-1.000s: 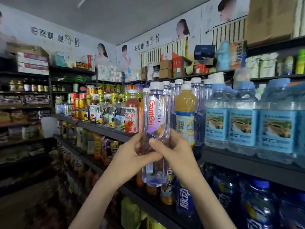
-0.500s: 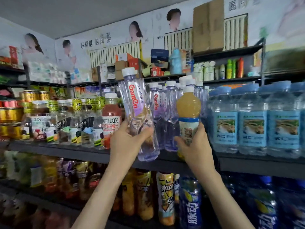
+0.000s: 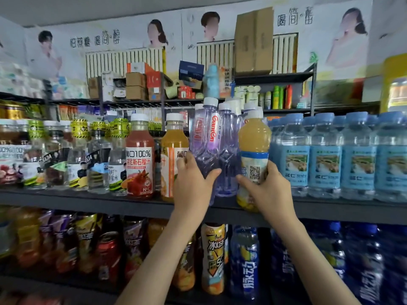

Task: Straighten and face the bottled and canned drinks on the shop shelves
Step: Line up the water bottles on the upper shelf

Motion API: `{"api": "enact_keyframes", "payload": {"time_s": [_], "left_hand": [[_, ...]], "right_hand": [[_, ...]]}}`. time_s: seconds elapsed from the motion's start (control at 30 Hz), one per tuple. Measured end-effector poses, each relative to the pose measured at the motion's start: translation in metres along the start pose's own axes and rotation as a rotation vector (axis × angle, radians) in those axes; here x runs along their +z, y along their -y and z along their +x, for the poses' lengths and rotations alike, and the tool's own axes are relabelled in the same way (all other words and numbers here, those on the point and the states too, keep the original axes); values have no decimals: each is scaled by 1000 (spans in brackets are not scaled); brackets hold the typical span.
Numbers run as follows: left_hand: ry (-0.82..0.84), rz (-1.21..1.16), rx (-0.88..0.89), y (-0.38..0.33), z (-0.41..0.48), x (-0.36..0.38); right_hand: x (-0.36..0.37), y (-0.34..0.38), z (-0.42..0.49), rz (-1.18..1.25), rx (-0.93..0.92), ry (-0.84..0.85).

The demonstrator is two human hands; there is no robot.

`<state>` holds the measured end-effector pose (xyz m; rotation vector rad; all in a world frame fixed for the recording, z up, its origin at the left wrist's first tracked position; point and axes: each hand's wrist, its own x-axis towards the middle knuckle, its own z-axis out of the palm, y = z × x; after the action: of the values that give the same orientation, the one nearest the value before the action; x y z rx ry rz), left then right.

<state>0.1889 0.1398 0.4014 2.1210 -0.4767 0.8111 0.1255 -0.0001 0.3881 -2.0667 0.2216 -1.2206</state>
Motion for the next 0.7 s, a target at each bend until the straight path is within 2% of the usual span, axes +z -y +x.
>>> {"api": "enact_keyframes", "payload": {"time_s": [0.1, 0.17, 0.53, 0.7], "left_hand": [[-95, 121, 31, -2, -8, 0], [-94, 154, 30, -1, -8, 0], [-99, -73, -5, -8, -6, 15], [-141, 95, 30, -11, -10, 23]], "right_hand": [[0, 2, 0, 8, 9, -7], [1, 3, -1, 25, 10, -23], [-14, 7, -12, 103, 0, -102], [-20, 2, -14, 92, -11, -61]]}}
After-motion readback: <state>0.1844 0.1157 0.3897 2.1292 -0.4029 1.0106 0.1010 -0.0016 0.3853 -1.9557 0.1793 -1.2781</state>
